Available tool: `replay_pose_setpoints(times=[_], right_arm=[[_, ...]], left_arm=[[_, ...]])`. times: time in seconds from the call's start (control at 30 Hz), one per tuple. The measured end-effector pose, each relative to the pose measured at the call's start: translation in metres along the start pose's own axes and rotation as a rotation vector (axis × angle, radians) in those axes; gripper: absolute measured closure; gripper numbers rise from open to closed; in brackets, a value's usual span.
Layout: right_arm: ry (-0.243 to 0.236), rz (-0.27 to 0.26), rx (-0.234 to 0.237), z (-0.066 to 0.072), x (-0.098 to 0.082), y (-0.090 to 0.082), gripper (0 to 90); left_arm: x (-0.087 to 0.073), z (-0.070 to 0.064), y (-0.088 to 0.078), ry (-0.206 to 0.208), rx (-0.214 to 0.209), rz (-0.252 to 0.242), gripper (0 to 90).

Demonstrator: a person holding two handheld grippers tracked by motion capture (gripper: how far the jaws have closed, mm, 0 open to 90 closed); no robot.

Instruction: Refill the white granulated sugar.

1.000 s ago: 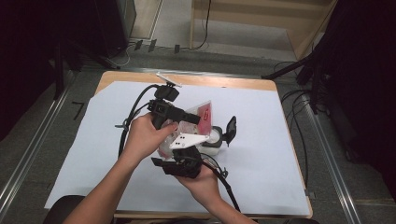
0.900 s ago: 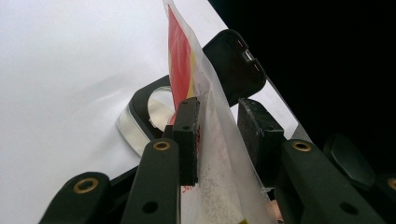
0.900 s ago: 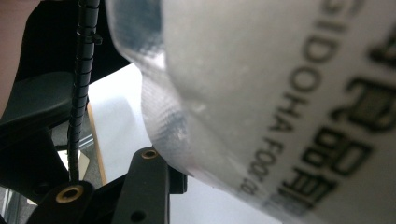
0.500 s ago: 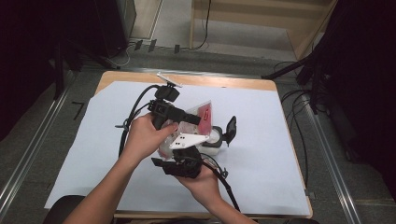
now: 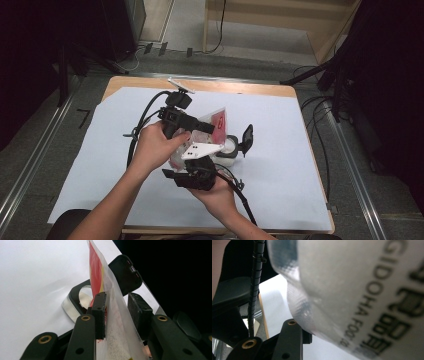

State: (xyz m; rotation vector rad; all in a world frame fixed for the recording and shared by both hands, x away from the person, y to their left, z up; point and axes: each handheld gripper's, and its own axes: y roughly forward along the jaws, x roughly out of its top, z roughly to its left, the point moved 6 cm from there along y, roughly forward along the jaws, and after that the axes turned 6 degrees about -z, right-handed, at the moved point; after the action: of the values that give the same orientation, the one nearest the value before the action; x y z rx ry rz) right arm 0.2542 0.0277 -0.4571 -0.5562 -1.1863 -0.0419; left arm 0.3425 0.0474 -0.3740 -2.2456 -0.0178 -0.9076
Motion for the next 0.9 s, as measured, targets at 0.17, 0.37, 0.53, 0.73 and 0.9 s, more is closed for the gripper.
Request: replay_pose_setpoints(times=[0.17, 0.37, 0.53, 0.73, 0.9], right_arm=[[0.000, 0.002, 0.001, -0.0001, 0.0002, 0.0002, 65.3], [0.004, 0.006, 0.007, -0.0012, 0.0024, -0.0003, 65.3], [0.002, 0.014, 0.011, -0.0015, 0.0026, -0.0007, 65.1], [0.011, 0.016, 0.014, -0.0019, 0.0037, -0.0006, 64.6], [0.016, 0.002, 0.017, -0.0018, 0.0058, -0.0014, 64.7]], left_arm=[[0.0012, 0.0000, 0.0002, -0.014, 0.001, -0.003, 69.4], [0.0030, 0.0003, 0.0002, -0.014, -0.002, 0.009, 69.0], [0.0038, -0.0004, 0.0019, -0.033, 0.000, 0.005, 68.7], [0.0050, 0.0003, 0.0012, -0.019, 0.000, 0.016, 69.2], [0.0085, -0.0036, -0.0005, 0.000, 0.016, -0.017, 69.9]])
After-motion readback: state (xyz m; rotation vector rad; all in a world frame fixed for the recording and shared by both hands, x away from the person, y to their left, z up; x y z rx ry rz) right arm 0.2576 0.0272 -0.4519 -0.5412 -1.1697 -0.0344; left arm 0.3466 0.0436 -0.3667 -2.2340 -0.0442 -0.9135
